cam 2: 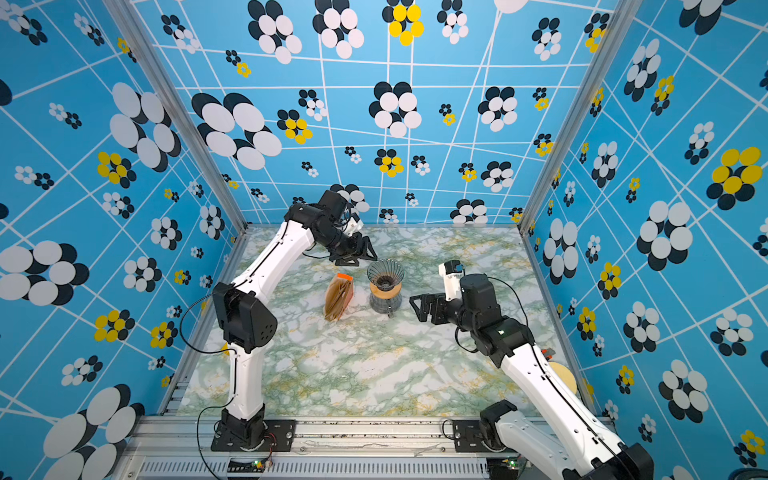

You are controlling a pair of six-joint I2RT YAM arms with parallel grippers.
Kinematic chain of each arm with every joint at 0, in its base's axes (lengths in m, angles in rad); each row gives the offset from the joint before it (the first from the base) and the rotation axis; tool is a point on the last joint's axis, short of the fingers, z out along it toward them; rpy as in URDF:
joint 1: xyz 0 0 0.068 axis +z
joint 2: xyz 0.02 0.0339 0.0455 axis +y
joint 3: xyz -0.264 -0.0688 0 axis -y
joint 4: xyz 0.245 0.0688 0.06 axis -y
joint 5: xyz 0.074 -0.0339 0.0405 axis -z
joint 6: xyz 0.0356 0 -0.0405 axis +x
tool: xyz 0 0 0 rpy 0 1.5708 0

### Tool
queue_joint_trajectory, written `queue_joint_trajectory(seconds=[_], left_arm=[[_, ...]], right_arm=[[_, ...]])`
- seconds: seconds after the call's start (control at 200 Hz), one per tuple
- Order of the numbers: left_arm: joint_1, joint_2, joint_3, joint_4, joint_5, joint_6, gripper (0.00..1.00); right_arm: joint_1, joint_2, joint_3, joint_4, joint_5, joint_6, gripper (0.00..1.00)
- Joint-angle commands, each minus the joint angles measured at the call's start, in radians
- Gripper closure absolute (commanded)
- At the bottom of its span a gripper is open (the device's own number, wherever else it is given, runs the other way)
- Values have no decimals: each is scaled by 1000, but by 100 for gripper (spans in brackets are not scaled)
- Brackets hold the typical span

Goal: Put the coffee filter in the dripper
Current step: 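Move the left gripper over to the brown filter box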

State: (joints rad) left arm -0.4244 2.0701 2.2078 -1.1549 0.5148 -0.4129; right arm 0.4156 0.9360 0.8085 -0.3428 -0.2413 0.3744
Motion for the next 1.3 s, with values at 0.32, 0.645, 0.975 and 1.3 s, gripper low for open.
queue_joint_trajectory(seconds=[0.32, 0.645, 0.975, 1.3], left_arm=[[-51, -322, -320, 288, 110, 91, 1], [-80, -499, -613, 643, 302, 119, 1], [-85, -559, -742, 817, 381, 106, 1], [-18, -610, -793, 678, 151, 158, 1]], right_arm=[[-6, -48, -18, -129, 144, 25, 4], [-6, 4, -17, -204, 236, 64, 10], [-6, 63, 2, -347, 472, 165, 8], [20, 130, -32, -130, 124, 76, 10]])
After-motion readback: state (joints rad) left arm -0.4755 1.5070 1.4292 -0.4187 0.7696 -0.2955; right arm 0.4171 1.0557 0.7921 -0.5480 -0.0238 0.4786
